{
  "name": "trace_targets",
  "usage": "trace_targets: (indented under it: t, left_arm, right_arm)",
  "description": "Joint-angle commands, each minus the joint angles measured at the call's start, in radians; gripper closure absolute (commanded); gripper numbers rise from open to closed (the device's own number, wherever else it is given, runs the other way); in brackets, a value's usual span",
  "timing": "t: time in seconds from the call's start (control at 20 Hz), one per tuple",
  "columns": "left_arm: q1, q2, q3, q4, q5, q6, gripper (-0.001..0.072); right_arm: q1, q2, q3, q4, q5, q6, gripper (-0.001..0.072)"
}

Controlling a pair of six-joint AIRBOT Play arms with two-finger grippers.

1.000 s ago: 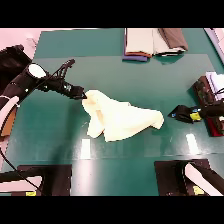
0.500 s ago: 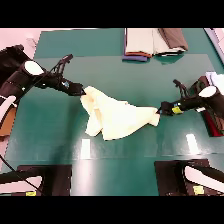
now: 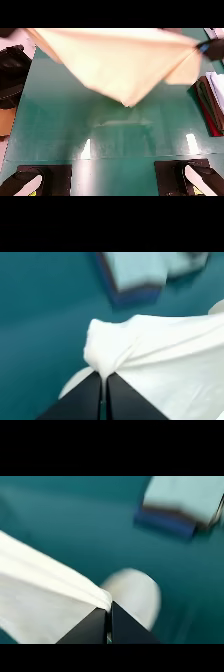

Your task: Fold the shirts.

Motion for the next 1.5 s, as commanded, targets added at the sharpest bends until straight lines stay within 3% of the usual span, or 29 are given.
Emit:
trace_targets:
  t: [0.0,0.3,0.45,0.6,0.75,0.95,1.1,1.35,1.4,1.45]
  left_arm:
    - [0.013,0.173,0.15,0.046,0.087,-0.008,0.0681]
    - [0.013,0.258,0.245,0.098,0.128,-0.013,0.0682]
    - [0.013,0.216,0.245,0.171,0.06,-0.05,0.0682]
    - [0.013,0.089,0.241,0.276,-0.106,-0.093,0.0681]
    - [0.013,-0.088,0.186,0.283,-0.212,-0.093,0.068]
    - [0.013,-0.344,0.065,0.273,-0.2,-0.091,0.068]
    - [0.013,-0.528,0.011,0.274,-0.167,-0.09,0.068]
    - [0.017,-0.684,0.01,0.274,-0.124,-0.092,0.0678]
    - [0.024,-0.683,0.01,0.275,-0.123,-0.093,0.0591]
    - [0.037,-0.676,0.01,0.275,-0.127,-0.095,0.0247]
  right_arm:
    - [-0.08,0.117,0.193,-0.011,0.007,0.0,0.0697]
    - [-0.22,0.099,0.437,-0.01,0.154,0.026,0.0698]
    - [-0.224,0.024,0.551,0.0,0.184,0.047,0.0698]
    - [-0.224,-0.083,0.622,-0.001,0.227,0.091,0.0698]
    - [-0.185,-0.2,0.57,-0.005,0.236,0.097,0.0699]
    - [0.008,-0.395,0.36,-0.138,0.218,0.098,0.0698]
    - [0.13,-0.567,0.254,-0.218,0.122,0.109,0.0698]
    - [0.217,-0.809,0.347,-0.211,0.069,0.144,0.0695]
    - [0.224,-0.838,0.39,-0.211,0.093,0.142,0.0649]
    - [0.224,-0.859,0.433,-0.211,0.121,0.142,0.0416]
